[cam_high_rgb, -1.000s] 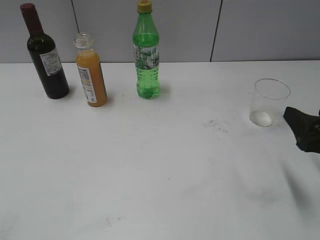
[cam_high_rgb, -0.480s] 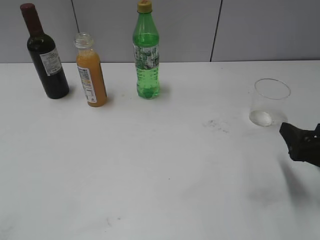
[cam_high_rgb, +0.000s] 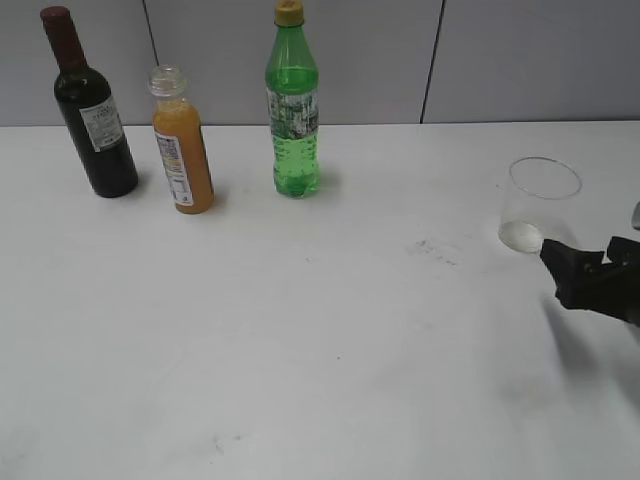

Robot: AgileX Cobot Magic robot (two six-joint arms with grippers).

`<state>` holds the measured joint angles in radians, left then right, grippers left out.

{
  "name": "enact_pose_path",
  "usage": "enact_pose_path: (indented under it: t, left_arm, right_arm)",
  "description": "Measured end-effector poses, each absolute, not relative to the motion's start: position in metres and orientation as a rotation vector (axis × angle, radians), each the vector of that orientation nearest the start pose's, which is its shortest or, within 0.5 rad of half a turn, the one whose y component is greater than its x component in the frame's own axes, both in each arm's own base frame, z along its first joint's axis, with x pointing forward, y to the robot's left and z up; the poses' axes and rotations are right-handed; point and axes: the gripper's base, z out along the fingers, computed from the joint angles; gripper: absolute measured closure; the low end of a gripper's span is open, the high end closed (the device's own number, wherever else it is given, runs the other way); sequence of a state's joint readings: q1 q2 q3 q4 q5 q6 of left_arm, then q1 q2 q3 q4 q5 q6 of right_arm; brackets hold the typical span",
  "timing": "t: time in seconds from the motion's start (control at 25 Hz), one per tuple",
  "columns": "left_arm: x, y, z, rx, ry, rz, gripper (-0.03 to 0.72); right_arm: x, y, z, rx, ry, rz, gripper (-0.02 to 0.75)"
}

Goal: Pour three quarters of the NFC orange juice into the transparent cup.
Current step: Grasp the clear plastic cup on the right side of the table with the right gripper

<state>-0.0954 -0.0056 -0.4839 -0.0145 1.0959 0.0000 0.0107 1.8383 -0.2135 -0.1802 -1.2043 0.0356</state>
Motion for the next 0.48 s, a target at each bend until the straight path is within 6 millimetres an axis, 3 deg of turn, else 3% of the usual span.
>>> enact_pose_path:
  t: [0.48]
  left_arm:
    - [-0.0055,-0.0007,0.2700,0.101,2.088,-0.075,0.104]
  right_arm:
    - [0.2346,0.0192,0.1090,-0.170,1.868,0.157,0.140]
